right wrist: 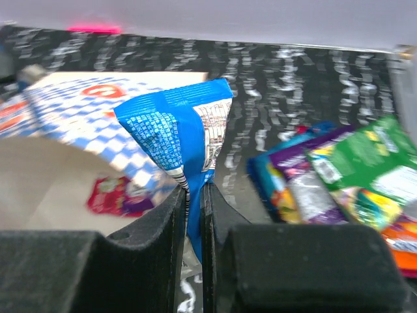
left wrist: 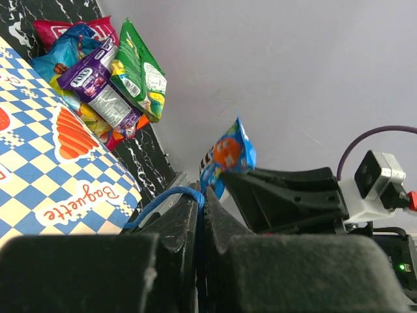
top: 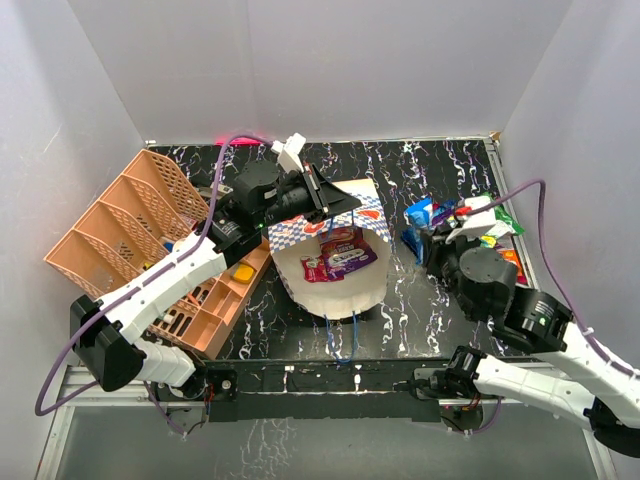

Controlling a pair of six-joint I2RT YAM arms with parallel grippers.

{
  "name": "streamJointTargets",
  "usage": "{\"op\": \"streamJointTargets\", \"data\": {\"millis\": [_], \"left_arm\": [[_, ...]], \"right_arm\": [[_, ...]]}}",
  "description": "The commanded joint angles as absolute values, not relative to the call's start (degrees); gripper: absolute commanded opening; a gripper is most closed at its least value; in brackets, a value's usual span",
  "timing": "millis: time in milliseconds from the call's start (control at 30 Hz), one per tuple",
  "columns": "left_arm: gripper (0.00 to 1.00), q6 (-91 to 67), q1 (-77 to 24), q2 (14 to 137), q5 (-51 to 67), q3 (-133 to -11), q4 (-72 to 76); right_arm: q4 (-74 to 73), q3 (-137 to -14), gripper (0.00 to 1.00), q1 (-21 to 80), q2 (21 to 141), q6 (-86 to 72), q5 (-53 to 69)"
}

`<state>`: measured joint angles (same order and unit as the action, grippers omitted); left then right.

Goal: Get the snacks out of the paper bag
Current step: Pick up the snack from the paper bag, then place the snack at the center of the board.

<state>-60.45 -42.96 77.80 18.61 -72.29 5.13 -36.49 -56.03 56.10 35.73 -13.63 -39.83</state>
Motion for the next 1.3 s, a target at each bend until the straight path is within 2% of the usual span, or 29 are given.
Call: {"op": "streamJointTargets", "data": {"millis": [0, 133, 233, 433, 533, 800, 1200, 1267], "left_arm": [[0.0, -59.98, -42.71, 75.5, 19.68, -71.74, 7.13], [0.0, -60.6, -42.71, 75.45, 20.65, -70.59, 8.52], [0.0, -61.25, -42.74, 75.45, 21.71, -69.28, 10.18], [0.0, -61.28, -42.67, 76.79, 22.01, -68.45, 11.64], [0.0, -60.43, -42.63, 78.08, 23.23, -69.46, 11.39], [0.0, -63.09, -42.63, 78.13, 27.36, -67.06, 18.18], [0.0, -63.93, -42.49, 79.62, 30.6, -66.18, 21.43], [0.0, -63.96, -42.45, 79.34, 30.84, -65.97, 21.53]], "right_arm": [[-38.96, -59.99, 0.15, 55.98, 42.11, -14.55, -61.93], [-38.51, -61.67, 0.15, 55.77, 47.07, -15.45, -69.37], [-35.2, -62.37, 0.15, 52.59, 50.79, -13.08, -68.28], [-27.43, -62.03, 0.15, 24.11, 55.99, -10.04, -41.1], [-27.17, -62.4, 0.15, 14.39, 58.95, -11.73, -33.01], [-25.75, -60.19, 0.15, 7.89, 64.12, -13.67, -35.57], [-22.29, -54.95, 0.15, 4.32, 65.91, -12.1, -38.73], [-22.22, -54.61, 0.18, 3.85, 66.35, -12.36, -38.45]]}}
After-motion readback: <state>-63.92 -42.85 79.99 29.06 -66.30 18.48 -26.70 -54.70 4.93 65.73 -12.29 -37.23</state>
